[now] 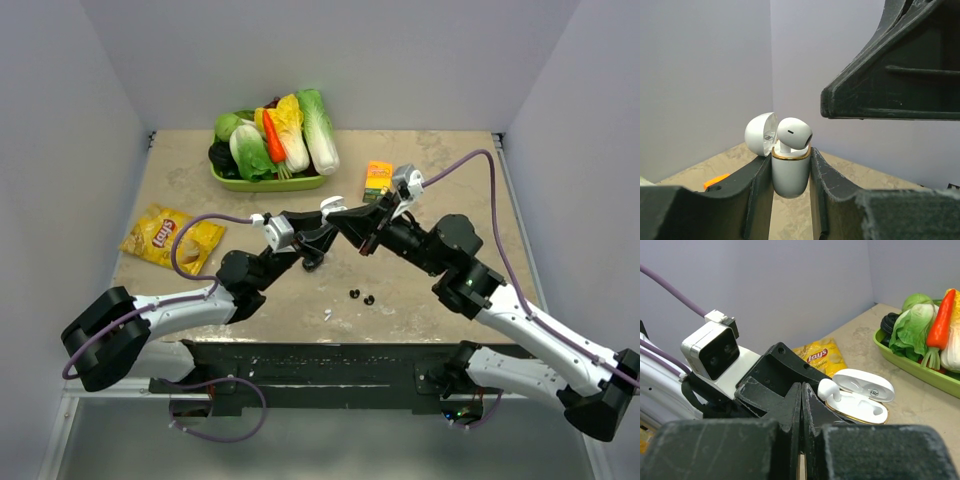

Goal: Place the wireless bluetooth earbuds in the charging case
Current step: Place the earbud in the charging case.

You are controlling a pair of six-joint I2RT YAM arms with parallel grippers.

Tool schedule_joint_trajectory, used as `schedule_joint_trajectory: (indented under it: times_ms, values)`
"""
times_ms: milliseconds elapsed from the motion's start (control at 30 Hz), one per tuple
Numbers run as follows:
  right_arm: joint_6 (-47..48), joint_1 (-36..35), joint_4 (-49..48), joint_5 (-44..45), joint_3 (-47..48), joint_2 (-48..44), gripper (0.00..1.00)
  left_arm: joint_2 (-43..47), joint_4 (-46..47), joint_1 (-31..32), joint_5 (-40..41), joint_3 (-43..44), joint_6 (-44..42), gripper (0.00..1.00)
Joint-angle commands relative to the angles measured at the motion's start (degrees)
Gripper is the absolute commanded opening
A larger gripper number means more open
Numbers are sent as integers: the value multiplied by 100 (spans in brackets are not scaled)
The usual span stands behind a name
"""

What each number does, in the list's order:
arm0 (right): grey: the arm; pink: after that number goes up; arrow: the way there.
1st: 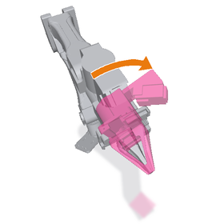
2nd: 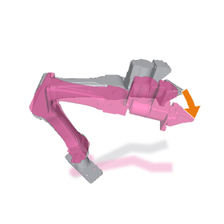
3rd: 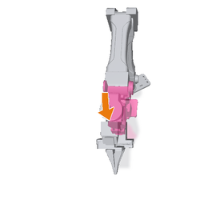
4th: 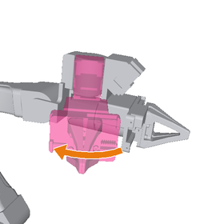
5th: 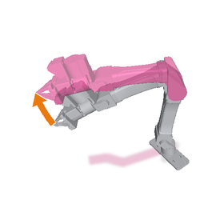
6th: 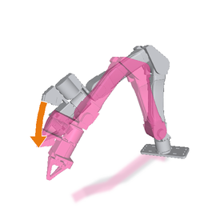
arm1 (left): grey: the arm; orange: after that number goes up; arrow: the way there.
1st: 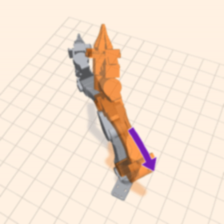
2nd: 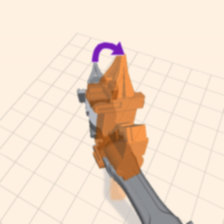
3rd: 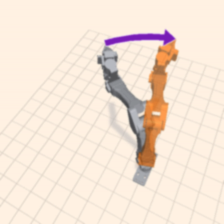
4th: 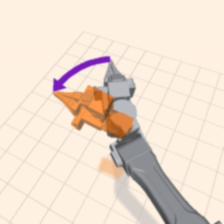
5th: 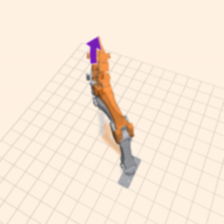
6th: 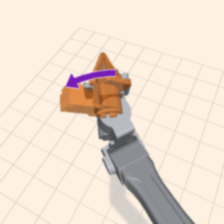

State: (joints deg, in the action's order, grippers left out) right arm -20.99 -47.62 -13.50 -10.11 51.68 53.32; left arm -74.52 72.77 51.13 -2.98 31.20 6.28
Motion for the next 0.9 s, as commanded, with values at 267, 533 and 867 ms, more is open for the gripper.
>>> schedule_joint_trajectory:
  times_ms: [267,533,867]
  values:
    - [-1,-11,172,255,325,223,0,96,3208,11,-106,70,-101,0]
    - [-27,-11,102,326,290,152,0,113,3199,11,-115,61,-101,0]
    - [-107,-11,-4,70,334,-111,37,113,3199,11,-62,26,-127,0]
